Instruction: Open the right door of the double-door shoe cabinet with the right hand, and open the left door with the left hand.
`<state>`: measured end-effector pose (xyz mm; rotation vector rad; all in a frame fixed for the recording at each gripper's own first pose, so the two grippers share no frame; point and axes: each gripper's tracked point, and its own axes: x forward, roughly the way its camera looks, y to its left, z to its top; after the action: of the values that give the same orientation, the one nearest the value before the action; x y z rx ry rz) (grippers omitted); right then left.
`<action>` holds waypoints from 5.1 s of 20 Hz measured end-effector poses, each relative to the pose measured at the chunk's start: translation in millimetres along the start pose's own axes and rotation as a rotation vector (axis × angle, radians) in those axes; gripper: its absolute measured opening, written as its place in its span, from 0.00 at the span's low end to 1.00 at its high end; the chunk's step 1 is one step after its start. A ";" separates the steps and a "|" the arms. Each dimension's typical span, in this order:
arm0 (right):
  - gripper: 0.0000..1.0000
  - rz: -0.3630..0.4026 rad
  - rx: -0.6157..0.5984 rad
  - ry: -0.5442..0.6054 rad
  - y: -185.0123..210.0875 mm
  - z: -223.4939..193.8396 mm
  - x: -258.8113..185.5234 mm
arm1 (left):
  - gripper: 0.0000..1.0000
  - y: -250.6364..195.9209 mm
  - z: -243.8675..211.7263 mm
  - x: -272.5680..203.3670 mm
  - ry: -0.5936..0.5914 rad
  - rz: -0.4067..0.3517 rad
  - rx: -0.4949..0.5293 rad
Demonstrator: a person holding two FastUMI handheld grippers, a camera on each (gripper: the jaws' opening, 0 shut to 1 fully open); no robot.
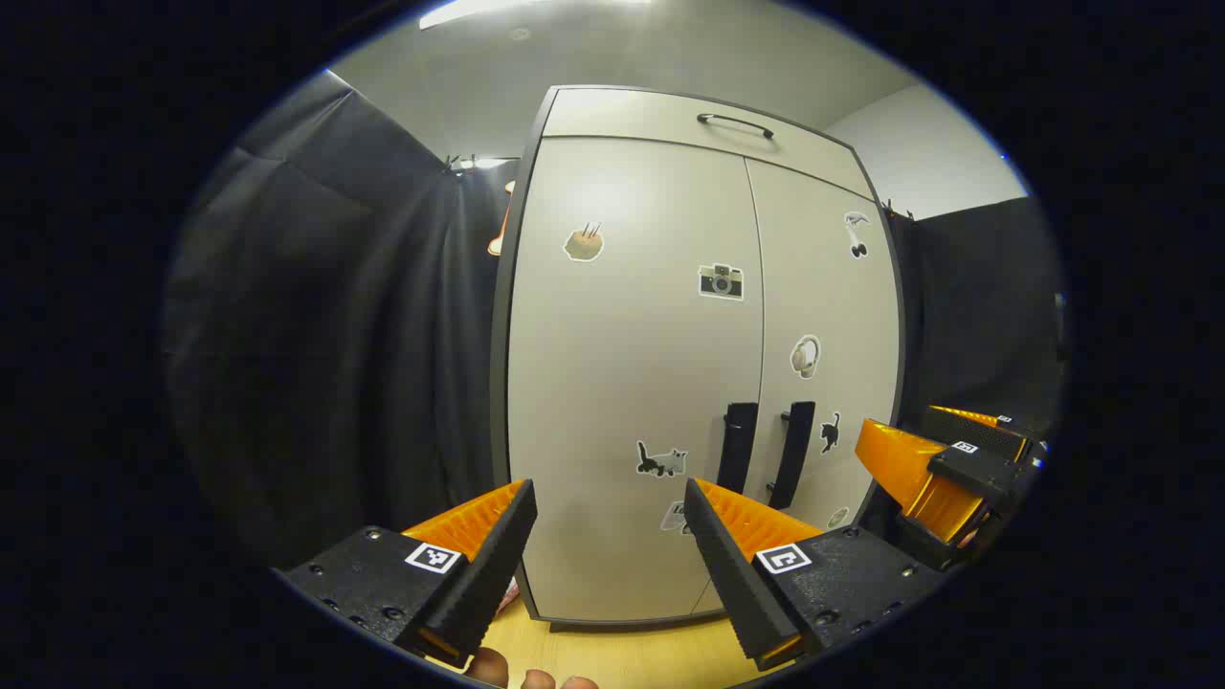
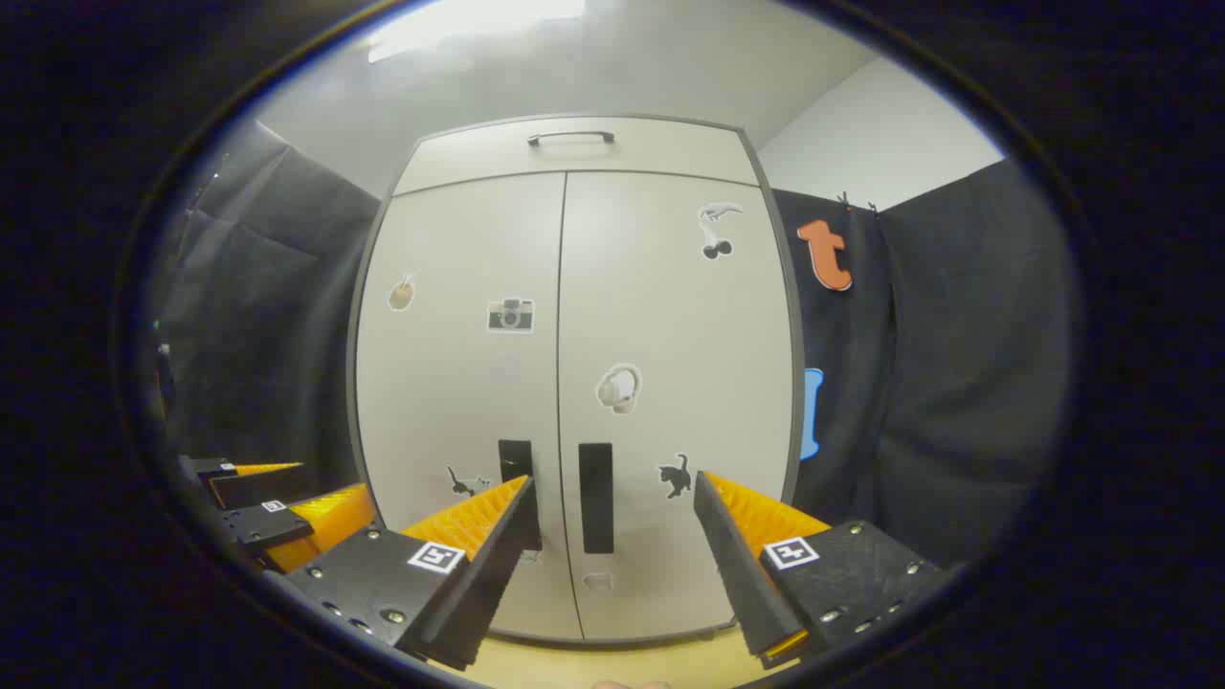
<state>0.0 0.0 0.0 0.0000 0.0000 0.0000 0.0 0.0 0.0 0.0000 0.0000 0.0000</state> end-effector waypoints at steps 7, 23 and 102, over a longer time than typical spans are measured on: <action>0.96 0.003 -0.017 0.008 -1.7 -2.5 30.4 | 0.96 13.8 8.4 15.9 -0.015 0.051 0.003; 0.65 0.033 -0.038 0.130 12.6 -54.6 103.0 | 0.96 46.7 1.9 28.7 -0.004 0.152 0.003; 0.01 -0.245 0.134 0.116 -249.2 -31.8 -62.8 | 0.96 -127.9 -43.1 98.6 0.094 -0.182 0.053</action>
<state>-62.8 -249.2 -31.8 0.1336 0.1165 -0.2446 98.6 -127.9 -43.1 0.0527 0.0941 -0.1820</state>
